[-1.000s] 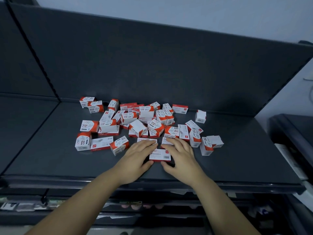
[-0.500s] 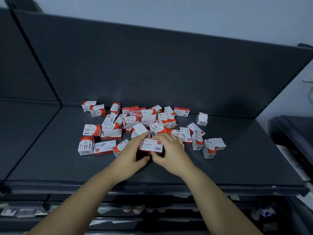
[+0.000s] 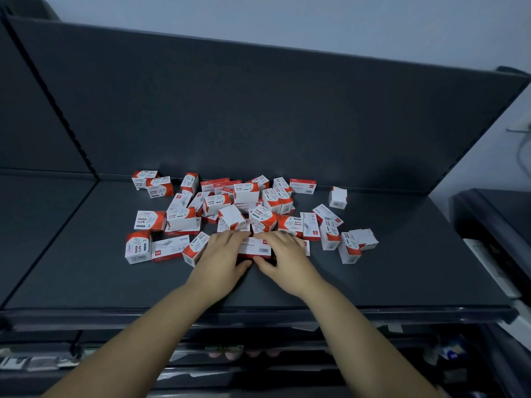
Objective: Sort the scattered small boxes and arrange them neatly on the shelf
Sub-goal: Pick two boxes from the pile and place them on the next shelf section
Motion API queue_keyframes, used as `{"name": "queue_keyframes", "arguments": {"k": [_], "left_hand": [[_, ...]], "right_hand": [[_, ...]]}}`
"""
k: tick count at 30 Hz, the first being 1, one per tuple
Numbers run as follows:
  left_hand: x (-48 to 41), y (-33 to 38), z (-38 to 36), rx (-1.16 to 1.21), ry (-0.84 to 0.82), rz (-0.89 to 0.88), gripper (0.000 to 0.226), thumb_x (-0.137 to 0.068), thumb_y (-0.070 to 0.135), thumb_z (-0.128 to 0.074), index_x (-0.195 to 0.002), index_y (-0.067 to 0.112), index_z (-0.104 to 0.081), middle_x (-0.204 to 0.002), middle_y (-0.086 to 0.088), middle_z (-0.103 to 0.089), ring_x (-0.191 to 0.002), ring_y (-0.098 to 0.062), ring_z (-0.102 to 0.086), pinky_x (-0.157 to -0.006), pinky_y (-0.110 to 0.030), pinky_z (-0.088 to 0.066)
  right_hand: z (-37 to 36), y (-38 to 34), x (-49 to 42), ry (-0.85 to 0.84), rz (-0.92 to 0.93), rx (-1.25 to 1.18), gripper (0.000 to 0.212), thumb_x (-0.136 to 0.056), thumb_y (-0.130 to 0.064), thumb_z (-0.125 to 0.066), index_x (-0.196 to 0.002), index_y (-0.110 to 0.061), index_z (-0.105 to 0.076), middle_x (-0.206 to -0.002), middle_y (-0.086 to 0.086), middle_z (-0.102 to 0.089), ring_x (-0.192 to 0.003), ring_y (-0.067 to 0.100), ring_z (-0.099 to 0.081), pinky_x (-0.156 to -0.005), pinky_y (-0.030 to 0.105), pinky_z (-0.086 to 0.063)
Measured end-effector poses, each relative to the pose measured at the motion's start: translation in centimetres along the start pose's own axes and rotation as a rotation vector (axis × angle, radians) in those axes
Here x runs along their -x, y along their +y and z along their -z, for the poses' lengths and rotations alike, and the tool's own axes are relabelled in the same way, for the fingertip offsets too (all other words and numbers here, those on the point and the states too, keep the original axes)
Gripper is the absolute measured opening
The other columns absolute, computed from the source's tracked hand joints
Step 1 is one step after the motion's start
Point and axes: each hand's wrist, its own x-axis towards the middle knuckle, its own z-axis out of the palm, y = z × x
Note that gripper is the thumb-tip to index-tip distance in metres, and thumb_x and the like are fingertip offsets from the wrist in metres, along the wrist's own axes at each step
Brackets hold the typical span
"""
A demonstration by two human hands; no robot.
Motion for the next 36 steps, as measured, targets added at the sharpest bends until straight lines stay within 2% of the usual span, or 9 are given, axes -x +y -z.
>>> {"name": "queue_keyframes", "arguments": {"k": [8, 11, 15, 18, 20, 23, 28, 32, 36], "left_hand": [[-0.5, -0.2, -0.6, 0.214, -0.068, -0.001, 0.048, -0.086, 0.023, -0.072, -0.130, 0.029, -0.053, -0.125, 0.009, -0.052, -0.121, -0.015, -0.042, -0.105, -0.035, -0.036], [-0.6, -0.8, -0.6, 0.270, -0.045, 0.024, 0.049, -0.082, 0.025, -0.076, -0.127, 0.032, -0.055, -0.122, 0.012, -0.055, -0.120, -0.010, -0.046, -0.104, -0.033, -0.038], [-0.5, -1.1, -0.9, 0.285, -0.028, 0.018, 0.051, -0.082, 0.027, -0.076, -0.129, 0.032, -0.055, -0.123, 0.013, -0.055, -0.120, -0.008, -0.046, -0.104, -0.031, -0.039], [-0.4, -1.2, -0.9, 0.287, -0.025, 0.020, 0.052, -0.082, 0.026, -0.076, -0.129, 0.032, -0.055, -0.123, 0.014, -0.054, -0.120, -0.007, -0.046, -0.104, -0.030, -0.038], [-0.4, -1.2, -0.9, 0.283, -0.031, 0.021, 0.052, -0.083, 0.026, -0.076, -0.129, 0.032, -0.054, -0.124, 0.014, -0.054, -0.121, -0.007, -0.045, -0.104, -0.030, -0.038], [-0.5, -1.1, -0.8, 0.280, -0.040, 0.020, 0.052, -0.083, 0.026, -0.075, -0.130, 0.032, -0.054, -0.124, 0.015, -0.053, -0.121, -0.006, -0.044, -0.104, -0.029, -0.037], [-0.6, -1.2, -0.8, 0.276, -0.058, 0.041, 0.051, -0.083, 0.027, -0.075, -0.129, 0.034, -0.053, -0.125, 0.014, -0.053, -0.123, -0.006, -0.043, -0.104, -0.029, -0.037], [-0.7, -1.3, -0.7, 0.275, -0.074, 0.049, 0.051, -0.083, 0.027, -0.075, -0.129, 0.035, -0.053, -0.126, 0.015, -0.053, -0.123, -0.005, -0.043, -0.104, -0.028, -0.037], [-0.7, -1.3, -0.8, 0.268, -0.064, 0.041, 0.050, -0.082, 0.027, -0.076, -0.127, 0.035, -0.054, -0.124, 0.015, -0.053, -0.122, -0.006, -0.044, -0.102, -0.027, -0.037]], "right_hand": [[1.9, 1.9, 2.0, -0.038, -0.038, -0.168, 0.052, -0.092, -0.025, -0.058, -0.141, -0.032, -0.043, -0.138, -0.014, -0.046, -0.131, 0.004, -0.036, -0.113, 0.032, -0.028], [3.2, 3.4, 2.8, 0.024, -0.102, -0.041, 0.053, -0.090, -0.012, -0.052, -0.140, -0.028, -0.045, -0.143, -0.011, -0.044, -0.136, 0.008, -0.030, -0.118, 0.036, -0.021], [3.4, 4.7, 4.0, -0.018, -0.113, 0.044, 0.048, -0.090, -0.007, -0.049, -0.135, -0.022, -0.054, -0.139, -0.011, -0.050, -0.132, 0.010, -0.035, -0.115, 0.031, -0.028], [3.7, 4.8, 3.9, 0.068, -0.169, -0.010, 0.040, -0.091, -0.006, -0.048, -0.128, -0.019, -0.058, -0.130, -0.008, -0.055, -0.125, 0.010, -0.040, -0.108, 0.030, -0.035], [3.9, 4.5, 3.0, 0.152, -0.248, -0.054, 0.037, -0.095, -0.010, -0.047, -0.131, -0.017, -0.055, -0.128, -0.004, -0.056, -0.123, 0.014, -0.044, -0.102, 0.030, -0.040], [3.5, 4.9, 1.1, 0.251, -0.367, 0.061, 0.034, -0.095, -0.026, -0.053, -0.127, -0.015, -0.054, -0.119, -0.003, -0.059, -0.117, 0.018, -0.051, -0.091, 0.032, -0.047], [3.1, 6.0, -1.2, 0.212, -0.558, 0.143, 0.044, -0.084, -0.049, -0.062, -0.116, -0.018, -0.061, -0.119, 0.000, -0.063, -0.116, 0.026, -0.052, -0.096, 0.042, -0.048], [3.0, 5.7, -1.6, 0.234, -0.579, 0.138, 0.049, -0.081, -0.052, -0.065, -0.119, -0.022, -0.060, -0.121, 0.000, -0.064, -0.118, 0.027, -0.052, -0.096, 0.042, -0.049], [3.4, 5.1, -1.3, 0.232, -0.571, 0.148, 0.049, -0.086, -0.043, -0.064, -0.129, -0.021, -0.055, -0.129, 0.001, -0.060, -0.125, 0.029, -0.045, -0.097, 0.041, -0.044]]}}
